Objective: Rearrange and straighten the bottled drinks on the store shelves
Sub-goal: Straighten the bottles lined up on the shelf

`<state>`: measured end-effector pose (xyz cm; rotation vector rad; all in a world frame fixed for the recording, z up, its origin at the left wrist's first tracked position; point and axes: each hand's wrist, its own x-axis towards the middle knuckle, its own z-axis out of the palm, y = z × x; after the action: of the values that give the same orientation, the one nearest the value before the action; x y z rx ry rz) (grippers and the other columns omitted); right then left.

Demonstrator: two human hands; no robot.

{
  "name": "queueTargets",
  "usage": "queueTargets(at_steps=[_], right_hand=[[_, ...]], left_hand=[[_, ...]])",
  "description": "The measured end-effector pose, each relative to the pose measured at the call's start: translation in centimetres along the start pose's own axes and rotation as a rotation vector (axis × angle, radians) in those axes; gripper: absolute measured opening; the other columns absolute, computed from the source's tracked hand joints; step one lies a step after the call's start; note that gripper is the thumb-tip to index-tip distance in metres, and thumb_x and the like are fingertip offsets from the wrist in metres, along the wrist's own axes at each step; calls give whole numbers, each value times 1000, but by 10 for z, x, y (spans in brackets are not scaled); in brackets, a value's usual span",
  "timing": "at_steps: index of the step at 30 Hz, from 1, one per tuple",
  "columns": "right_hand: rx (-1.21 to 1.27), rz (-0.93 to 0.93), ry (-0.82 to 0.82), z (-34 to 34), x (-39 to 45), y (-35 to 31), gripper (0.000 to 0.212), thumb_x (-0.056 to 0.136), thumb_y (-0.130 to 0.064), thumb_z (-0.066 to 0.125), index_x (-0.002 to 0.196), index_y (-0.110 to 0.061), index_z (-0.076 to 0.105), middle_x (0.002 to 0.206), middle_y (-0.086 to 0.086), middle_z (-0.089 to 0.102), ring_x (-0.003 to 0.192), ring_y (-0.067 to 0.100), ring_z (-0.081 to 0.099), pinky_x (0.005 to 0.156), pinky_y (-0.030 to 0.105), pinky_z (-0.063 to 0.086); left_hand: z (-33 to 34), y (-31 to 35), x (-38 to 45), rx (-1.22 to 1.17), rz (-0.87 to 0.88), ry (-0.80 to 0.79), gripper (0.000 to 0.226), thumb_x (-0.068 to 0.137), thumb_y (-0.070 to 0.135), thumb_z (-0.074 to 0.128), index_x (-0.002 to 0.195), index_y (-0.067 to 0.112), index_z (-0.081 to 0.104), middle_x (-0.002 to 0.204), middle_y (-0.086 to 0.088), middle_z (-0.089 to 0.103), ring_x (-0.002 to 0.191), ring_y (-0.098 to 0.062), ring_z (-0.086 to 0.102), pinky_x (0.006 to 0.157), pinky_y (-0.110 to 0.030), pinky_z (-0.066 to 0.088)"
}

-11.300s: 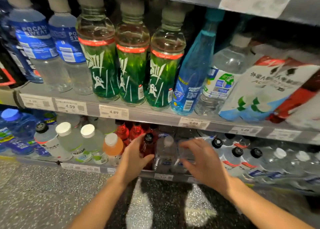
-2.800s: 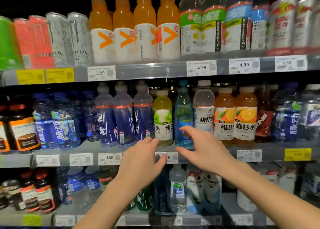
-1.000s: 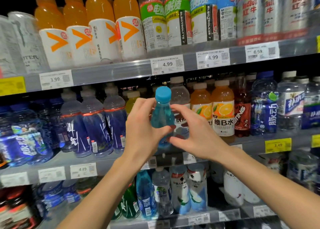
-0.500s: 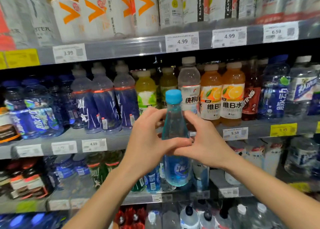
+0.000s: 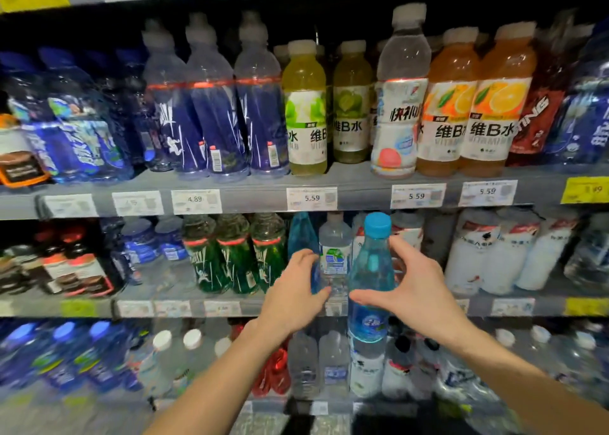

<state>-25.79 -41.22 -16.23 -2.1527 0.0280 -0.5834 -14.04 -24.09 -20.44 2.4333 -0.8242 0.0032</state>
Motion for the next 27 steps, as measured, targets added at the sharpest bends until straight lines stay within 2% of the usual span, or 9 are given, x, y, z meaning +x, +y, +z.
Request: queueTargets(at_steps=[2, 5, 8, 9, 12, 17, 21, 24, 27], right_hand=[[-4, 18, 0, 5, -2, 5, 65, 60, -27, 94, 110, -42, 55, 99, -32, 65, 98, -20, 57, 75, -2, 40], [-8, 77, -15, 11, -3, 17, 61, 59, -32, 94, 107, -38, 57, 101, -27, 67, 100, -15, 58, 73, 3, 44], [-13, 120, -21, 15, -5, 27, 62, 60, -35, 93, 108, -38, 56, 102, -30, 65, 100, -14, 57, 72, 5, 44], [-18, 129, -21, 16, -5, 29, 63, 59, -36, 93, 110, -37, 56, 103, -29, 65, 101, -14, 56, 72, 6, 43], [-39, 150, -21, 15, -5, 34, 65, 58, -36, 94, 111, -36, 57, 104, -24, 66, 100, -14, 56, 73, 7, 42], [-33, 176, -7, 10, -2, 41, 59, 58, -28, 95, 96, -45, 54, 95, -31, 62, 92, -27, 51, 68, -2, 42], [-28, 171, 17, 11, 0, 45, 62, 56, -28, 95, 94, -50, 52, 95, -31, 62, 93, -23, 53, 68, 5, 44], [-75, 119, 41, 13, 2, 48, 61, 56, -31, 95, 98, -46, 53, 103, -24, 60, 100, -16, 53, 74, 6, 43], [-128, 69, 64, 13, 2, 50, 59, 56, -34, 95, 99, -41, 54, 102, -22, 55, 101, -11, 51, 77, 8, 42]], left_hand=[[2, 7, 8, -22, 11, 41, 75, 88, 33, 69, 149, 18, 28, 157, 6, 26, 139, -19, 39, 109, -41, 40], [-1, 23, 27, 102, -24, 75, 83, 88, 39, 69, 151, 21, 19, 159, 6, 22, 130, -28, 50, 95, -43, 48], [2, 39, 48, 138, -37, 80, 67, 85, 41, 72, 133, 16, 33, 134, -4, 44, 110, -35, 59, 76, -42, 46], [6, 41, 53, 101, -66, 72, 62, 84, 42, 73, 126, 15, 36, 127, -6, 47, 108, -36, 58, 75, -42, 44], [16, 44, 64, 8, -156, 61, 61, 82, 41, 76, 121, 12, 39, 123, -11, 51, 112, -34, 56, 80, -41, 43], [22, 40, 65, -40, -203, 209, 54, 81, 41, 78, 112, 10, 47, 119, -10, 51, 106, -37, 58, 78, -40, 43], [23, 35, 39, 21, -70, 333, 63, 71, 45, 83, 116, 21, 44, 118, 3, 51, 97, -27, 62, 64, -35, 43], [28, 34, 11, 35, -11, 370, 65, 76, 45, 80, 125, 26, 43, 126, 10, 55, 99, -19, 62, 63, -28, 35], [33, 31, -8, -18, 22, 427, 60, 75, 40, 82, 116, 31, 40, 109, 14, 63, 90, -13, 58, 60, -28, 35]])
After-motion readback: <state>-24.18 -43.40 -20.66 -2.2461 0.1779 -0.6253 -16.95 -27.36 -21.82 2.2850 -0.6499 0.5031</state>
